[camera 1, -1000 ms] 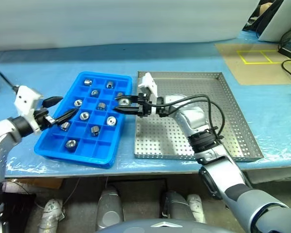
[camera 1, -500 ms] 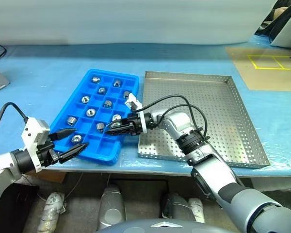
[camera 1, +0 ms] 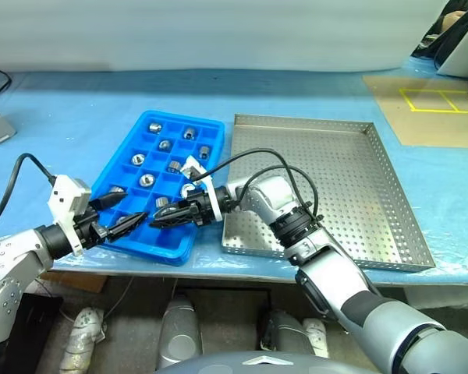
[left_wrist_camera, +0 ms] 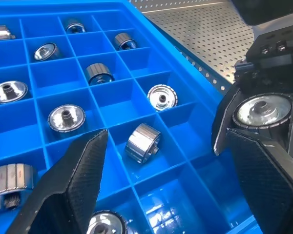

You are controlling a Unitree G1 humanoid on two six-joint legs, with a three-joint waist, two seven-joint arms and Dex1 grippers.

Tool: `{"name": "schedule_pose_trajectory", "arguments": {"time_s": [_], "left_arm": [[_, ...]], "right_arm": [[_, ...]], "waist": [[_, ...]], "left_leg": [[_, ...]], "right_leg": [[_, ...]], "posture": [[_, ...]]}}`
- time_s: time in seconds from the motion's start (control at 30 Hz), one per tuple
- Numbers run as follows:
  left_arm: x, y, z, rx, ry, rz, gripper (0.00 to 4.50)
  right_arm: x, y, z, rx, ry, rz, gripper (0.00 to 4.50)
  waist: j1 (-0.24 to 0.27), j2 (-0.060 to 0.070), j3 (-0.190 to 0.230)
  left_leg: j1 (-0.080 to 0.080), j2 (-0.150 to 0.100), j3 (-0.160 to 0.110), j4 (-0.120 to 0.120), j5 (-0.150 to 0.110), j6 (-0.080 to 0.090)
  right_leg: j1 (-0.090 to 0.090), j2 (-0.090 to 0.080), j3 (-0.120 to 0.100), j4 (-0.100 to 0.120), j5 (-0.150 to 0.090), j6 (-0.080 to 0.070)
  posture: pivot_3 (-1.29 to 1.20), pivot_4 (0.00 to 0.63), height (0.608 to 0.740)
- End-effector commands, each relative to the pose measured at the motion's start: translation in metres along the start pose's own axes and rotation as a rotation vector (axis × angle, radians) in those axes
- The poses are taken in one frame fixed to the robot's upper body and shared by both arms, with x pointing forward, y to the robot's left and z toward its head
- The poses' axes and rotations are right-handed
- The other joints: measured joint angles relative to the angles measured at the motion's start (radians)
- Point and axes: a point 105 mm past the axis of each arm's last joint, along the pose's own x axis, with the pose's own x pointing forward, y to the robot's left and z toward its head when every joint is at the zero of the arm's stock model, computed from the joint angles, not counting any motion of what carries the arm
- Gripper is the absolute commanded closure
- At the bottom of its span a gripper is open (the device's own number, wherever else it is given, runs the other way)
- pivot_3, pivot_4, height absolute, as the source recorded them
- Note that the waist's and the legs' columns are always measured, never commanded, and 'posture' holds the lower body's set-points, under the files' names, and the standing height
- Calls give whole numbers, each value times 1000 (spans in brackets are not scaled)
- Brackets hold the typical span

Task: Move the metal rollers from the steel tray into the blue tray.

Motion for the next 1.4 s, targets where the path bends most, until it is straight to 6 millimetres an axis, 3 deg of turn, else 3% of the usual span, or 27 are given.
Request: {"name": "schedule_pose_trajectory", "arguments": {"time_s": [0.03,0.17,0.37,0.47,0.57,0.83,0.93,1.13,1.4], "left_arm": [[4,-2,6,37,-20,-9,439],[6,-3,8,41,-23,-15,439],[11,-1,12,52,-33,-22,439],[19,-4,15,50,-53,-40,439],[31,-6,19,43,-97,-48,439],[105,-11,27,28,-212,-39,439],[125,-14,31,9,-235,-63,439],[152,-19,41,15,-257,-125,439],[156,-19,43,31,-257,-150,439]], "right_arm": [[4,5,6,-43,-27,19,1506],[2,2,7,-49,-22,-7,207],[-23,-6,27,-106,-102,-72,207],[-65,-3,51,-150,-228,-115,207],[-108,4,58,-219,-289,-171,207],[-231,-33,35,-306,-398,-813,207],[-255,-42,28,-293,-445,-983,207],[-276,-42,28,-290,-546,-1152,207],[-279,-45,22,-274,-551,-1217,207]], "waist": [[0,0,0],[-1,0,0],[0,-1,0],[4,-1,0],[9,-1,0],[-5,-1,-2],[-23,-1,-2],[-56,-1,-2],[-71,-1,-2]], "left_leg": [[0,0,0,0,0,0],[0,0,-1,0,0,-1],[0,0,-1,1,1,-1],[0,0,-1,2,1,-1],[1,-2,-1,3,1,-1],[6,-2,-1,5,1,-1],[6,-2,-1,6,1,-1],[6,-3,-1,5,1,-1],[6,-5,-1,5,1,1]], "right_leg": [[0,0,0,0,0,0],[1,0,-1,0,0,0],[1,0,-1,1,0,0],[3,-1,-1,1,0,0],[5,-2,-2,1,0,0],[10,-2,-1,2,1,1],[10,-2,0,2,1,1],[10,-2,0,2,1,1],[10,-2,1,1,1,1]], "posture": [[330,150,740],[324,150,740],[300,150,740],[283,150,740],[254,150,740],[160,150,740],[118,150,740],[45,150,740],[24,150,740]]}}
